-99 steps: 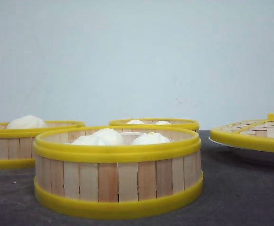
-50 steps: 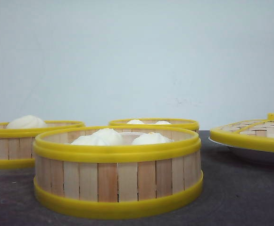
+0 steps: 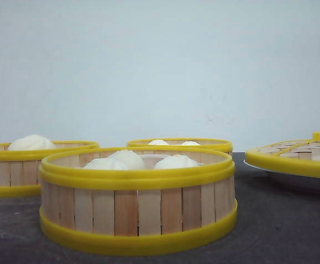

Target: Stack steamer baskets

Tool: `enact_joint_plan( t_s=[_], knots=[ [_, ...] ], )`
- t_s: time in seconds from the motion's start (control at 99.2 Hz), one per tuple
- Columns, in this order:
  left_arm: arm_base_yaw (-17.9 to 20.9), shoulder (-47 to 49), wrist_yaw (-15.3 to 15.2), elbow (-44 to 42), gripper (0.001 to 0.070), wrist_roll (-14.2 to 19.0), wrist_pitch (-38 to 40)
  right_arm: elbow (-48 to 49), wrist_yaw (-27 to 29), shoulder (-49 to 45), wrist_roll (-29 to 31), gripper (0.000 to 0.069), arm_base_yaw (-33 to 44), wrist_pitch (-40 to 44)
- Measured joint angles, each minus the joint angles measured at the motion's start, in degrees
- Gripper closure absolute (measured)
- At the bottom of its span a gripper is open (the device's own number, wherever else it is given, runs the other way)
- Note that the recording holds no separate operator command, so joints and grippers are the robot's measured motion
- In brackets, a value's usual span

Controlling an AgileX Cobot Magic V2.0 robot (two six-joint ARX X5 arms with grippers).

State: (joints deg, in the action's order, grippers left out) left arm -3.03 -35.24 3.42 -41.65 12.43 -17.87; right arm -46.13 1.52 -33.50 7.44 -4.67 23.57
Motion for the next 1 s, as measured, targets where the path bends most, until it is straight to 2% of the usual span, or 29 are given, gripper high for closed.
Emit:
enact_joint_plan(
  t_s=[0.061,0.131,0.182,0.262,0.454,0.635,0.817,0.998],
  knots=[
    [0.0,-0.37,0.74,0.04,0.0484,-0.26,0.02,0.0,-0.92,-0.02,-0.22,0.062,-0.35,-0.02],
    [0.0,-0.37,1.03,0.04,0.0368,-0.5,0.17,0.0,-1.99,-0.02,-0.2,0.0466,-0.66,-0.11],
    [0.0,-0.37,1.03,0.04,0.0322,-0.7,0.39,0.0,-2.93,-0.07,-0.09,0.0355,-0.83,-0.13],
    [-0.17,-0.72,1.09,0.04,0.0297,-0.81,0.55,-0.66,-4.79,-1.22,0.55,0.0291,-0.98,0.11],
    [-1.81,-2.1,4.07,0.04,0.0288,-0.81,0.98,-9.09,-10.23,-10.25,2.58,0.0276,-2.25,3.48],
    [-4.72,-3.52,5.66,0.04,0.0288,-0.81,2.08,-21.75,-13.27,-24.65,3.37,0.0293,-5.6,10.34],
    [-7.72,-4.33,5.77,0.04,0.0288,-0.81,2.27,-33.4,-13.4,-39.98,3.34,0.0294,-8.85,13.22],
    [-10.05,-4.85,5.77,0.04,0.0288,-0.79,2.25,-39.71,-12.35,-53.09,3.34,0.0294,-10.01,13.14]
  ],
)
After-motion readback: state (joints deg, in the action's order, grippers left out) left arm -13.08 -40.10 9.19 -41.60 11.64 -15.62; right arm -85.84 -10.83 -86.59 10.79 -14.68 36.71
